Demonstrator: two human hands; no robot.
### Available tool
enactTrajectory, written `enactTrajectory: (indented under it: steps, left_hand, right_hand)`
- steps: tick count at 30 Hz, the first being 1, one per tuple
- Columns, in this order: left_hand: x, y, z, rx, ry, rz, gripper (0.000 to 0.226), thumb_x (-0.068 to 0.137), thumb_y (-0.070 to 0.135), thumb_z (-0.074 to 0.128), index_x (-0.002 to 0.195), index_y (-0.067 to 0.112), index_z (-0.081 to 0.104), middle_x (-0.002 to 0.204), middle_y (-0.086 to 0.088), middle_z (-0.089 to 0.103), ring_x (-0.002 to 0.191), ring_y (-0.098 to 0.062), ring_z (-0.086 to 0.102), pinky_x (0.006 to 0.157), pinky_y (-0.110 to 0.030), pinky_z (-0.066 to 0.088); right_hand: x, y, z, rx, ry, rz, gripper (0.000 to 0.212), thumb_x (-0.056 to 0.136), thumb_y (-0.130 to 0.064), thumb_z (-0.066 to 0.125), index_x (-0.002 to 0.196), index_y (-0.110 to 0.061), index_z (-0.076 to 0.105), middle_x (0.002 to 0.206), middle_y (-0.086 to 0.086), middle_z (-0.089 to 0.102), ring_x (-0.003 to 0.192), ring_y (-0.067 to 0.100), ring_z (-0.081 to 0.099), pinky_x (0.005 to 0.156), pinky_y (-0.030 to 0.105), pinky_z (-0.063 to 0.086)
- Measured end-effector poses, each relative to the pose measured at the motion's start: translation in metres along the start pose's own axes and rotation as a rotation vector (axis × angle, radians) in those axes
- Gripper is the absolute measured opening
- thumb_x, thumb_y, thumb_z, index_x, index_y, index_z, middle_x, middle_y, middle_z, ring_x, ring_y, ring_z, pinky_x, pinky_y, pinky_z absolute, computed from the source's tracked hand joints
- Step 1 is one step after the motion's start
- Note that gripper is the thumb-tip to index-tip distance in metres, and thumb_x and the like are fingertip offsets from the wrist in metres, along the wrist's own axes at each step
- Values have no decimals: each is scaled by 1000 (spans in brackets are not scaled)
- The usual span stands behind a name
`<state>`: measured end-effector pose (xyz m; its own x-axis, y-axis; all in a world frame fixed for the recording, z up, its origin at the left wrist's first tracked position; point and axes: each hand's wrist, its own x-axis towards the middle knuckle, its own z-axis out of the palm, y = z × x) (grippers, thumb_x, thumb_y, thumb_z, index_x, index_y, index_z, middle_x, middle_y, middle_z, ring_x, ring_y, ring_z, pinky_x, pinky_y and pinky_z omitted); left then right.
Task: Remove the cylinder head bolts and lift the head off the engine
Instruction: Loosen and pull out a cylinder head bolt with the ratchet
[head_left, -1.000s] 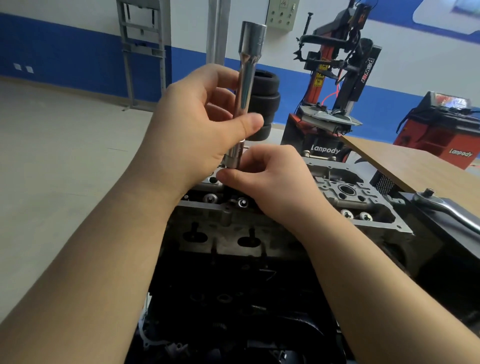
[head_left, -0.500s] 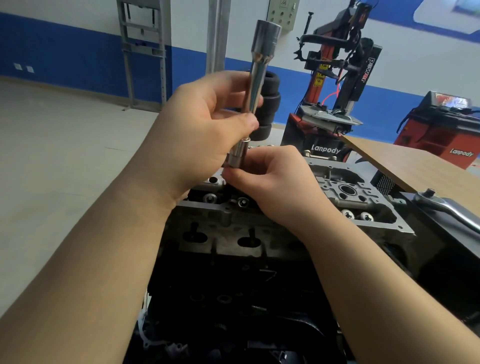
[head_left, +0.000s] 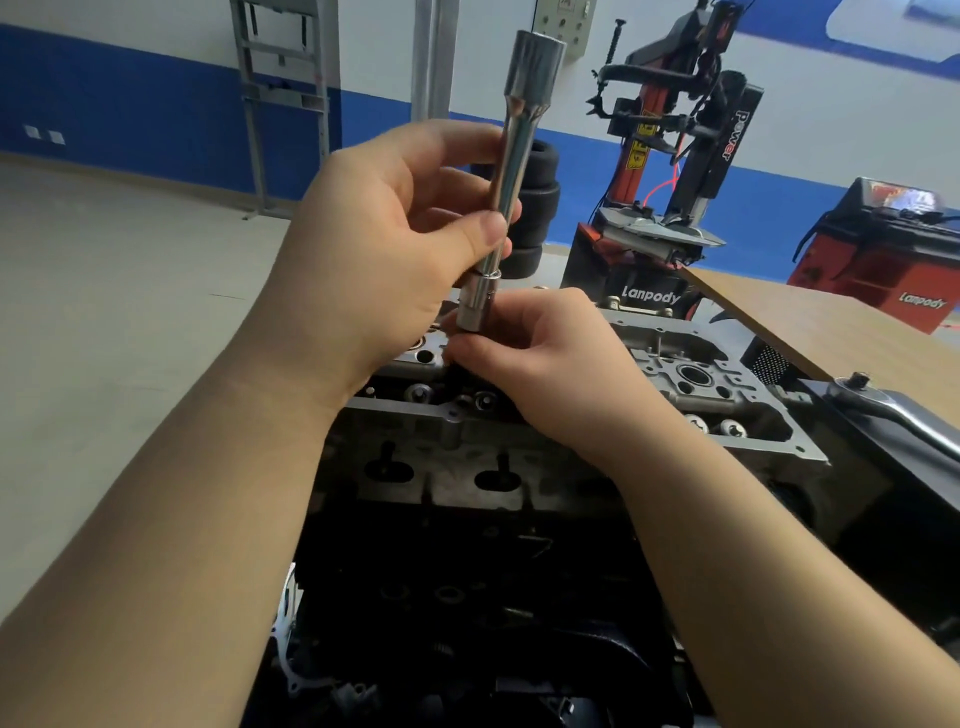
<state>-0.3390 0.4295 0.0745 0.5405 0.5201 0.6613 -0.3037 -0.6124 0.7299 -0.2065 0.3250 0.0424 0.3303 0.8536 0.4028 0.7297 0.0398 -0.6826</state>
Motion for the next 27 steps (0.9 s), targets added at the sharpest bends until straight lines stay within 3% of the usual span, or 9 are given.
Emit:
enactTrajectory:
  steps: [4,9,12,14,16,18,22,25,27]
  left_hand:
    - [1,0,3,125,63,4,34,95,20,80,124,37,73,101,11,77,95,-14,76,86,-40,65]
    - [0,2,4,114,56,-27,22,98,29,76,119,35,74,103,15,78,97,-7,75,87,-35,65]
    - [-1,2,0,-54,-16,-63,25,105,14,65,128,23,72,109,10,80,100,-11,78,88,-33,65]
    - [-1,1,-3,-86,-19,-69,30,103,8,66,131,19,71,108,5,81,97,-15,80,85,-35,66]
    - [1,2,-4,-61,5,-53,27,98,10,74,122,23,73,105,6,82,95,-14,80,84,-35,66]
    - [2,3,-4,-33,26,-56,27,91,17,83,112,31,73,100,11,81,93,-10,79,83,-33,66]
    - [3,4,0,-20,26,-87,29,84,25,88,104,36,69,93,18,79,87,-2,77,78,-30,63]
    - [3,4,3,-32,38,-97,28,84,25,88,102,38,70,93,16,79,87,-4,77,81,-34,61]
    - [2,2,2,-60,19,-106,23,92,24,83,105,38,71,96,14,80,91,-8,78,85,-40,61]
  right_hand:
    - [2,1,3,99,65,20,19,86,-37,84,91,-20,76,75,-6,74,65,3,64,65,26,53]
    - [0,6,4,151,242,-52,23,89,-38,83,82,-21,69,64,-15,59,56,0,49,56,16,41]
    - [-2,5,2,170,169,-83,12,96,-31,76,86,-26,71,65,-17,57,57,1,45,57,16,39]
    - [-4,0,-3,198,122,-56,6,99,-28,71,95,-27,75,69,-17,66,61,0,55,59,15,43]
    - [-1,-10,-17,281,167,7,15,98,-27,66,107,-19,76,85,-5,76,78,9,69,66,26,51]
    - [7,-29,-38,330,263,4,18,100,-28,64,107,-14,72,89,4,75,82,17,69,67,34,53]
    - [29,-84,-70,6,290,-197,27,100,-45,66,92,-20,70,72,-8,71,68,6,69,59,21,52]
    - [43,-105,-71,-355,271,-270,30,94,-53,70,95,-23,71,80,-8,73,69,5,70,65,29,60]
    - [49,-107,-73,-463,277,-249,26,93,-50,71,100,-25,71,81,-8,70,69,5,67,64,26,58]
